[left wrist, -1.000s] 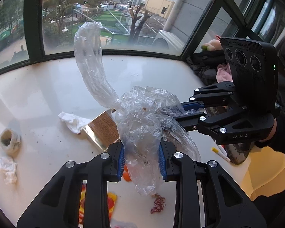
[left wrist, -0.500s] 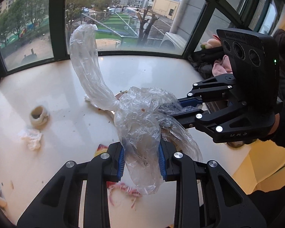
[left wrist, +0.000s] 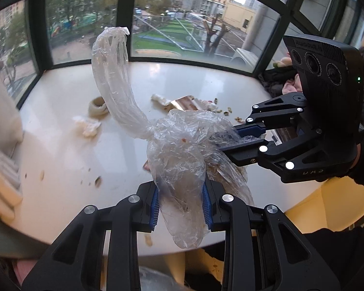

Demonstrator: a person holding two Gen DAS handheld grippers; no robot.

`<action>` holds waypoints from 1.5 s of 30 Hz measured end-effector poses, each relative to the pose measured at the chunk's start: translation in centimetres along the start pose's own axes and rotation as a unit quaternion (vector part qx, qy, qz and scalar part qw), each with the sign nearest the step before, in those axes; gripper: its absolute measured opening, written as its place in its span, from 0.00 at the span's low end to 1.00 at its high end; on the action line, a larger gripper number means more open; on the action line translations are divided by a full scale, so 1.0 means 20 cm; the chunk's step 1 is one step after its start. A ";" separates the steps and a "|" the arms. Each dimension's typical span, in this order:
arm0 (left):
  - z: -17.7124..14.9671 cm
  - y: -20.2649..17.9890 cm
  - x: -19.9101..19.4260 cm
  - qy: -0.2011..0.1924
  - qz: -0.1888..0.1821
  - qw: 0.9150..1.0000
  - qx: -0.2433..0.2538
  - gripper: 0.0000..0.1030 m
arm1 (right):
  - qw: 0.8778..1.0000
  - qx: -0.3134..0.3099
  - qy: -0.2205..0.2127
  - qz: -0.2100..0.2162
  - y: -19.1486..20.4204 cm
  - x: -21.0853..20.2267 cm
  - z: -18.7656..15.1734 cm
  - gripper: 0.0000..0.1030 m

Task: Collect trash
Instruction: 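Lift and carry the shell bag in both grippers over the bin, then open both grippers to drop the shell bag into the bin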

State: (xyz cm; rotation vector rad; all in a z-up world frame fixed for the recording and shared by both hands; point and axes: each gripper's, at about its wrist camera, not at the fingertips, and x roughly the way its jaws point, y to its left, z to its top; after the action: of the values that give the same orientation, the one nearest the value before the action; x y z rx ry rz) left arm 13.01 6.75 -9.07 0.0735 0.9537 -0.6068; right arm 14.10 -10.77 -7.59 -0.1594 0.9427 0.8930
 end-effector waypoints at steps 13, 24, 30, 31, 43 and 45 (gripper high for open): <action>-0.60 0.04 -0.37 0.018 0.067 0.996 -0.061 0.26 | 0.992 -0.059 0.056 0.091 0.63 0.31 -0.08 0.18; -1.11 0.06 -0.51 0.042 0.083 0.987 -0.129 0.26 | 0.976 -0.117 0.118 0.142 1.09 0.55 -0.29 0.18; -1.26 0.03 -0.51 0.051 0.083 0.984 -0.146 0.26 | 0.971 -0.126 0.138 0.152 1.22 0.61 -0.39 0.18; -1.29 0.03 -0.51 0.053 0.083 0.984 -0.148 0.26 | 0.970 -0.126 0.142 0.153 1.24 0.63 -0.41 0.18; -1.52 0.04 -0.38 0.083 0.085 0.980 -0.157 0.26 | 0.960 -0.159 0.185 0.140 1.32 0.80 -0.57 0.18; -1.55 0.05 -0.36 0.087 0.086 0.980 -0.159 0.26 | 0.958 -0.162 0.192 0.136 1.33 0.84 -0.58 0.18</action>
State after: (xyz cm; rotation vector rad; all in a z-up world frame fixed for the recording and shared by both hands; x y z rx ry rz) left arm -12.61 20.65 -21.87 -0.0772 1.1906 -0.2869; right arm -7.96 10.76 -20.85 -0.5074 1.1913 1.3013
